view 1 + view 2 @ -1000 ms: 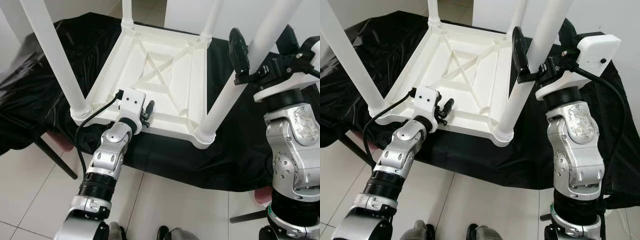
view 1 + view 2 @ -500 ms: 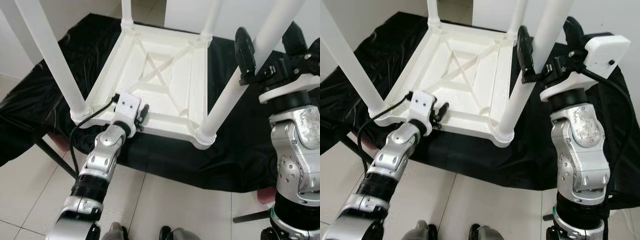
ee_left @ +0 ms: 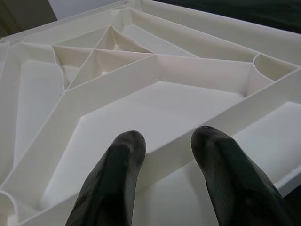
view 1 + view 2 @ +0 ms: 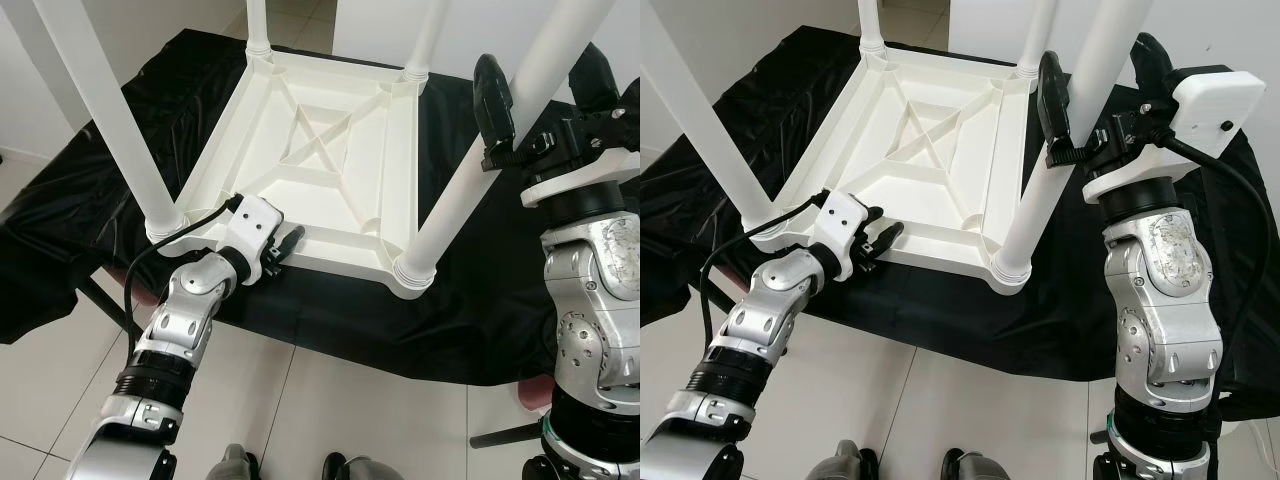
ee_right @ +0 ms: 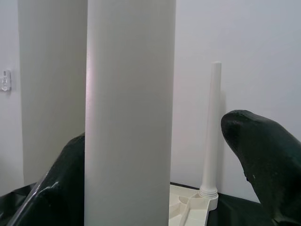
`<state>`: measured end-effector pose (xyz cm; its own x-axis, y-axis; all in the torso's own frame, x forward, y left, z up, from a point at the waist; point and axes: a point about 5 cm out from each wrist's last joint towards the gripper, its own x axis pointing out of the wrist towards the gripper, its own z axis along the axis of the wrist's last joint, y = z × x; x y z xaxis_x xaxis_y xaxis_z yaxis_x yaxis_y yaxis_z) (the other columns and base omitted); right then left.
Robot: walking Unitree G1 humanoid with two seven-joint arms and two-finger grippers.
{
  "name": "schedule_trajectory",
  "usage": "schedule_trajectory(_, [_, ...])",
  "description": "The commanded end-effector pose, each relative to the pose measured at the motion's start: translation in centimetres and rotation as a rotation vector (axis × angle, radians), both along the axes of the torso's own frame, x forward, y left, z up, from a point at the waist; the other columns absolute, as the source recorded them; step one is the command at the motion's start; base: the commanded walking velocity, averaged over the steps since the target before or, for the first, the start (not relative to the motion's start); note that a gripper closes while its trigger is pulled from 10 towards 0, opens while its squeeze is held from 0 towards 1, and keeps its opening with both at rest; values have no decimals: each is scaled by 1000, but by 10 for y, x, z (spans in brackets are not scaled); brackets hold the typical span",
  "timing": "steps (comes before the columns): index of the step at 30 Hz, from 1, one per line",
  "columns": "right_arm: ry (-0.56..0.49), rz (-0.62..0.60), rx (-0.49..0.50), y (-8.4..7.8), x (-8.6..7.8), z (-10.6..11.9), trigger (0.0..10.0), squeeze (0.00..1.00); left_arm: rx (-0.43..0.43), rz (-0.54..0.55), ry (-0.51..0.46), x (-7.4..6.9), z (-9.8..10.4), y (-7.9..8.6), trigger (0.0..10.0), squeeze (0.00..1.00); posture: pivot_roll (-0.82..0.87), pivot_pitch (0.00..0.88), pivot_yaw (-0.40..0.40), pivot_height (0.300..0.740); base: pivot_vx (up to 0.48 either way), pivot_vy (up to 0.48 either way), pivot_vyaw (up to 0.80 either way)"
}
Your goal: Building children table
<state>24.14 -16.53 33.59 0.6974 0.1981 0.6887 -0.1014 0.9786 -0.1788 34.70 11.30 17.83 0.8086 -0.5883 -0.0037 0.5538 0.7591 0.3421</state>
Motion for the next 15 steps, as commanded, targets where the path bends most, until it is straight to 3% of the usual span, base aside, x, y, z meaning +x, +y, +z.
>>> schedule_trajectory(1, [-16,-27,8,-3,-4,2,10000,0,44,-38,10,-1,-4,2,10000,0,-40,159,7,740,0,0,0])
schedule_trajectory(5, [-18,-29,4,-2,-4,3,10000,0,209,-205,42,-8,-10,7,10000,0,-39,164,10,740,0,0,0])
schedule_trajectory(7, [-19,-30,4,-2,-4,3,10000,0,228,-226,45,-9,-10,8,10000,0,-39,164,10,740,0,0,0])
schedule_trajectory(8, [-20,-31,3,-2,-4,3,10000,0,313,-288,17,-12,-10,8,10000,0,-39,164,12,740,0,0,0])
schedule_trajectory(9, [-20,-32,4,-2,-4,3,10000,0,337,-317,45,-13,-12,10,10000,0,-39,164,12,740,0,0,0])
schedule_trajectory(12, [-20,-32,5,-2,-4,3,10000,0,351,-334,69,-13,-14,11,10000,0,-39,164,12,740,0,0,0])
schedule_trajectory(14, [-21,-33,9,-2,-4,3,10000,0,463,-381,52,-14,-13,16,10000,0,-42,167,16,740,0,0,0])
schedule_trajectory(15, [-21,-33,9,-2,-4,3,10000,0,463,-381,52,-14,-13,16,10000,0,-42,167,16,740,0,0,0])
